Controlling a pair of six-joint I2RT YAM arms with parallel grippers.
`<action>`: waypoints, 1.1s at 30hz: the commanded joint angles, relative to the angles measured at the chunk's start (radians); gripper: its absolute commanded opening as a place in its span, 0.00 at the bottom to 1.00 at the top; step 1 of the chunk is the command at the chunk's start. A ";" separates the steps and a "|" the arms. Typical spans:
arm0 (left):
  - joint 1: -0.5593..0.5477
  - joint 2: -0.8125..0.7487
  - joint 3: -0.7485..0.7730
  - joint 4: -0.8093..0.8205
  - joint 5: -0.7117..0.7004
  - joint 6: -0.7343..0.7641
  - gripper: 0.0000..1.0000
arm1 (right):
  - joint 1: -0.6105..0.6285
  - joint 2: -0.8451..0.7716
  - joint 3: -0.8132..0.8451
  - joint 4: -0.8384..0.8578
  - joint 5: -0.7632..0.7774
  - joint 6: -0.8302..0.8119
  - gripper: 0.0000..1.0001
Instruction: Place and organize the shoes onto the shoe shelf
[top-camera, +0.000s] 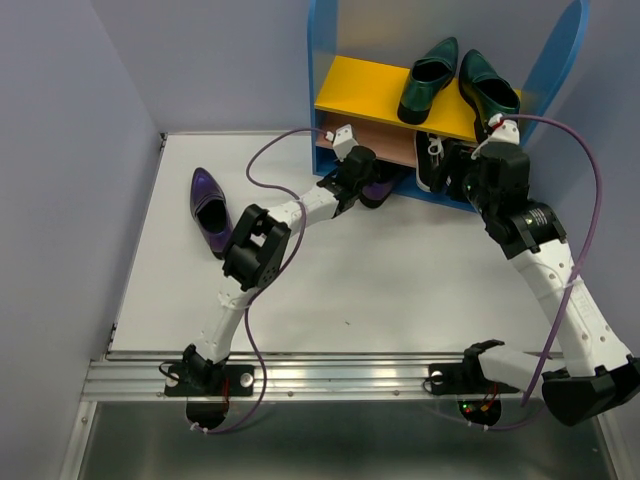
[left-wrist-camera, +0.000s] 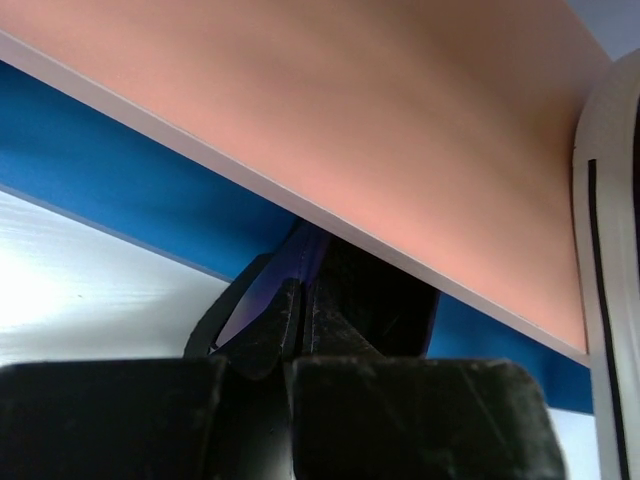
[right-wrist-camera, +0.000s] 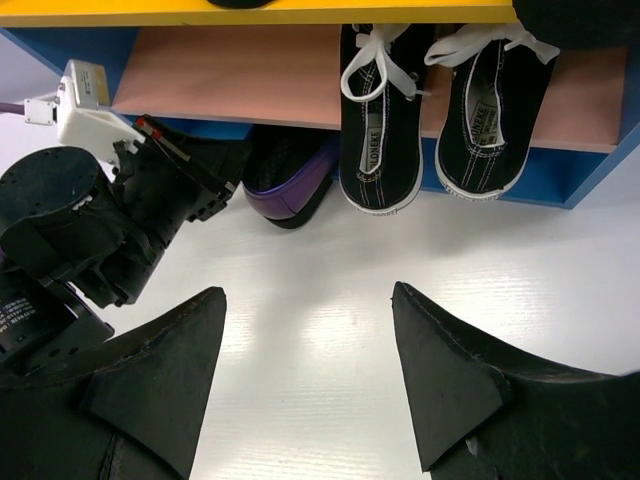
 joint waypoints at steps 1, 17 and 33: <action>0.013 -0.040 0.056 0.180 -0.016 -0.083 0.00 | -0.004 0.000 0.014 0.013 -0.018 0.001 0.73; 0.008 0.021 0.117 0.229 -0.002 -0.177 0.00 | -0.004 0.007 0.017 0.013 -0.020 -0.004 0.73; 0.008 -0.040 -0.027 0.229 0.047 -0.183 0.75 | -0.004 0.008 0.019 0.005 -0.001 -0.005 0.74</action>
